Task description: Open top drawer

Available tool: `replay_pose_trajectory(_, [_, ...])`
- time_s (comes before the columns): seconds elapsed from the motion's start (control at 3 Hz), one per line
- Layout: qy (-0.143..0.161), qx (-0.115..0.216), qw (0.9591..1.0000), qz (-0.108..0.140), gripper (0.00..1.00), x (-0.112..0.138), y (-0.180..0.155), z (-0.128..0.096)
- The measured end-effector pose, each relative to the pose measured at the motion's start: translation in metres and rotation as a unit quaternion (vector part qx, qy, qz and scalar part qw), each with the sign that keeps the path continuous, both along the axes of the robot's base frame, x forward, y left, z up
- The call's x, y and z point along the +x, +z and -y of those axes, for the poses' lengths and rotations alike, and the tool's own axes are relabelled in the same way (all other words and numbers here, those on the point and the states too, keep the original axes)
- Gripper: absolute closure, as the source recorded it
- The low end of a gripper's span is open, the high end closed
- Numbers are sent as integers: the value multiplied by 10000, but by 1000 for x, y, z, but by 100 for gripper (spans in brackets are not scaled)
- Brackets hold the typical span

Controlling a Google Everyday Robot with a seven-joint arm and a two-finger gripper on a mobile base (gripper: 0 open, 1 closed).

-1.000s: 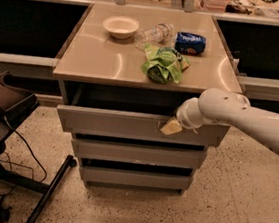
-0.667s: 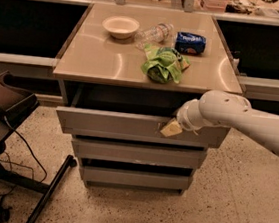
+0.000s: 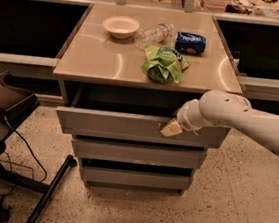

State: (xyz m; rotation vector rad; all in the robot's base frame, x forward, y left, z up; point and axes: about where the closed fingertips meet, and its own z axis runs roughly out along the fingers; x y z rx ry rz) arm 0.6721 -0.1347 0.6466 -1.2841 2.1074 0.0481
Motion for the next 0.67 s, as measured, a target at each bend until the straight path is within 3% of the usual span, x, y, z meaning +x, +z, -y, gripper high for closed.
replay_pose_trajectory(0.67, [81, -65, 9998, 176, 100, -12, 9, 3])
